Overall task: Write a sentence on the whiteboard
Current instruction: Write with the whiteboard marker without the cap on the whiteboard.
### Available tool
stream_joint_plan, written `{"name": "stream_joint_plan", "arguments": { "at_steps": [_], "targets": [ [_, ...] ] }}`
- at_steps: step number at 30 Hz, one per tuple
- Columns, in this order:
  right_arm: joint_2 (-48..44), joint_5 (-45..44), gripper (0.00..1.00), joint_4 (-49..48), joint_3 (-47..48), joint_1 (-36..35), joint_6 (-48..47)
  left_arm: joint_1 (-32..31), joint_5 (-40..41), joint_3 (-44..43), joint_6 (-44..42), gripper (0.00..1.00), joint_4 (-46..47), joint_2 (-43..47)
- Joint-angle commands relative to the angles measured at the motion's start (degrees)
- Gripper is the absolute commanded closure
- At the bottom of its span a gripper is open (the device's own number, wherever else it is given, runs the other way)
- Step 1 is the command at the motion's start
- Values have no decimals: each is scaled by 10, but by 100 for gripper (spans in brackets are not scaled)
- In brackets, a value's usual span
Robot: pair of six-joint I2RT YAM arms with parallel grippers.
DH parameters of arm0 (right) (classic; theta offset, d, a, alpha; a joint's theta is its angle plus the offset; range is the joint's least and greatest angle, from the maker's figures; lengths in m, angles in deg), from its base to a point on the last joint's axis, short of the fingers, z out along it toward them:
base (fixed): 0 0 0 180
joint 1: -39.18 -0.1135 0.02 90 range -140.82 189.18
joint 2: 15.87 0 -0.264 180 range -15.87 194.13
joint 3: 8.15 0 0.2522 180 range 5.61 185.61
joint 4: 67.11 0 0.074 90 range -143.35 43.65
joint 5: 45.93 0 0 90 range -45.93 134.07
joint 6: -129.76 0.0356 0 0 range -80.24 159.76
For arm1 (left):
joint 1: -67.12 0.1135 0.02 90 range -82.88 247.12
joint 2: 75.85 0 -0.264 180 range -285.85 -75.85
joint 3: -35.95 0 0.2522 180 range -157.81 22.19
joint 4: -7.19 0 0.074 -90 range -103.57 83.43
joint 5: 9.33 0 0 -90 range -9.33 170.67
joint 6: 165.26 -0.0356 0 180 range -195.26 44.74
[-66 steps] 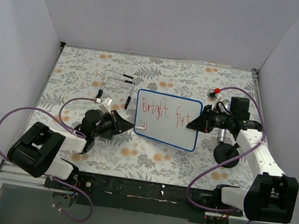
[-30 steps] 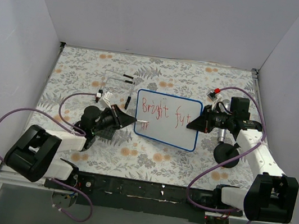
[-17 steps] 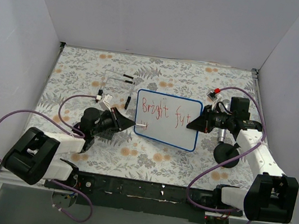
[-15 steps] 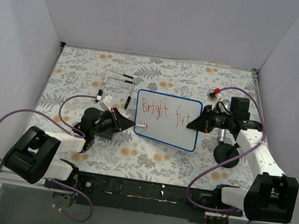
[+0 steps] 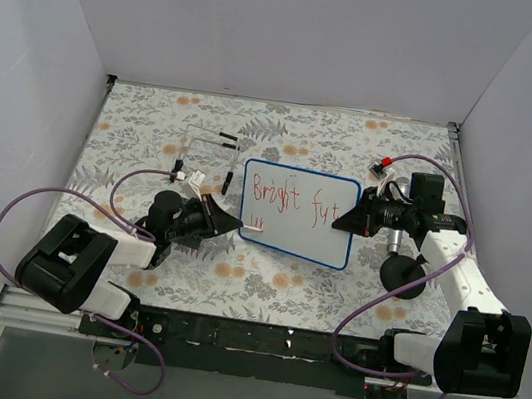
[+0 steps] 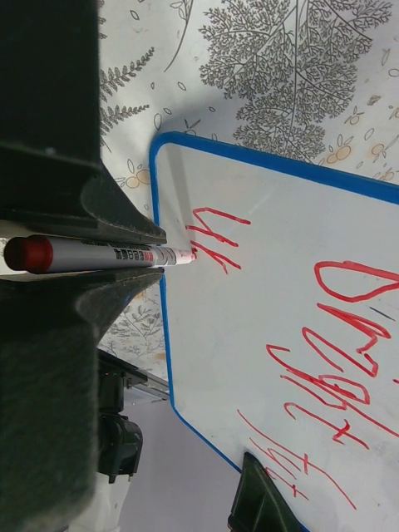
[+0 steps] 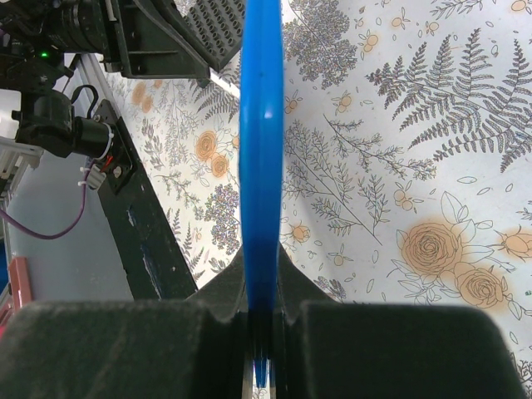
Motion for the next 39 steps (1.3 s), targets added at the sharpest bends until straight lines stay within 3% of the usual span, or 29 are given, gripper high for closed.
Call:
{"name": "stream_joint_plan", "arguments": {
  "at_steps": [1, 24, 39],
  "targets": [
    [-14, 21, 99, -14, 4, -1, -9, 1, -4, -23, -2, 100, 22, -6],
    [-16, 21, 99, -15, 3, -1, -8, 1, -23, -57, 13, 100, 41, -29],
    [-19, 22, 99, -15, 2, 2, -8, 2, 27, -27, 0, 100, 5, -6]
  ]
}}
